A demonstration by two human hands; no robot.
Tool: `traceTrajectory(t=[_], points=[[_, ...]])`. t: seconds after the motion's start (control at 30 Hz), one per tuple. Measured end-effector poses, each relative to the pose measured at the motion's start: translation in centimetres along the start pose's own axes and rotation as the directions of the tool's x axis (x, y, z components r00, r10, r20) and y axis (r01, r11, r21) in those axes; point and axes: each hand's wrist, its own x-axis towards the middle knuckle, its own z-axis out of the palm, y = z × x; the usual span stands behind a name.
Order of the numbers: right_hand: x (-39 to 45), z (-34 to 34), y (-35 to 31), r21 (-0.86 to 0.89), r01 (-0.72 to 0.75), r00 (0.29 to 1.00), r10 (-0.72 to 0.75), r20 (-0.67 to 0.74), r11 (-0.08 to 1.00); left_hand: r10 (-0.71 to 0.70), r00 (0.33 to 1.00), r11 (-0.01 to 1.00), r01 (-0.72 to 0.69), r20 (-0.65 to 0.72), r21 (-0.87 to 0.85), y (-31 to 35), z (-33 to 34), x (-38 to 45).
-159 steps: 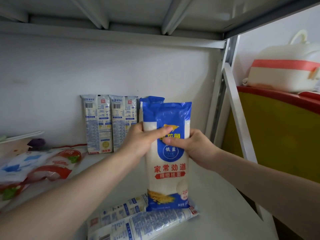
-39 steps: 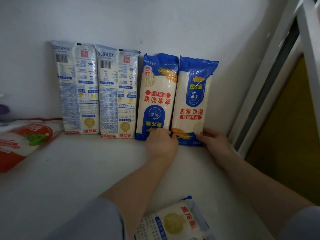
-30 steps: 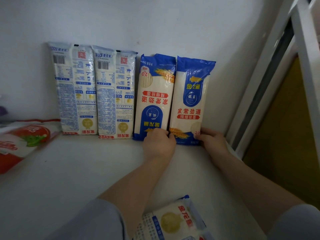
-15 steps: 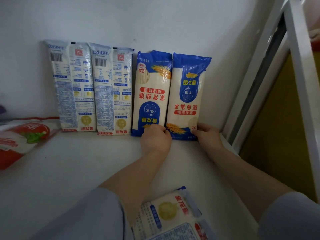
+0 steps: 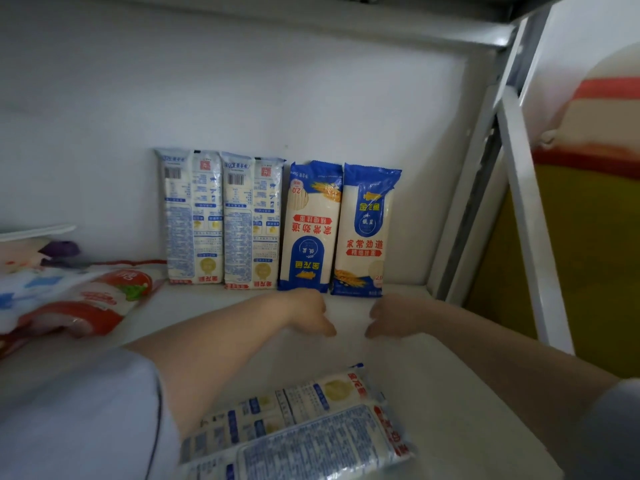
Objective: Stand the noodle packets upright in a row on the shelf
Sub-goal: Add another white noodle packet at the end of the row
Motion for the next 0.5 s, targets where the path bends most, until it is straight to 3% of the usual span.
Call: traceTrajectory(t=[0.2, 0.5], points=[[-5.3, -2.4, -4.0, -0.295, 0.173, 0.980, -0.133, 0.150, 0.940, -0.002, 0.973, 0.999, -0.005, 0.230, 0.032, -0.2, -0.6, -5.9], [-11.2, -1.9, -8.7, -0.339, 0.342, 0.930, -0.266, 0.252, 0.876, -0.049, 0.946, 0.987, -0.004, 0.320, 0.163, -2.4, 0.1, -11.9]])
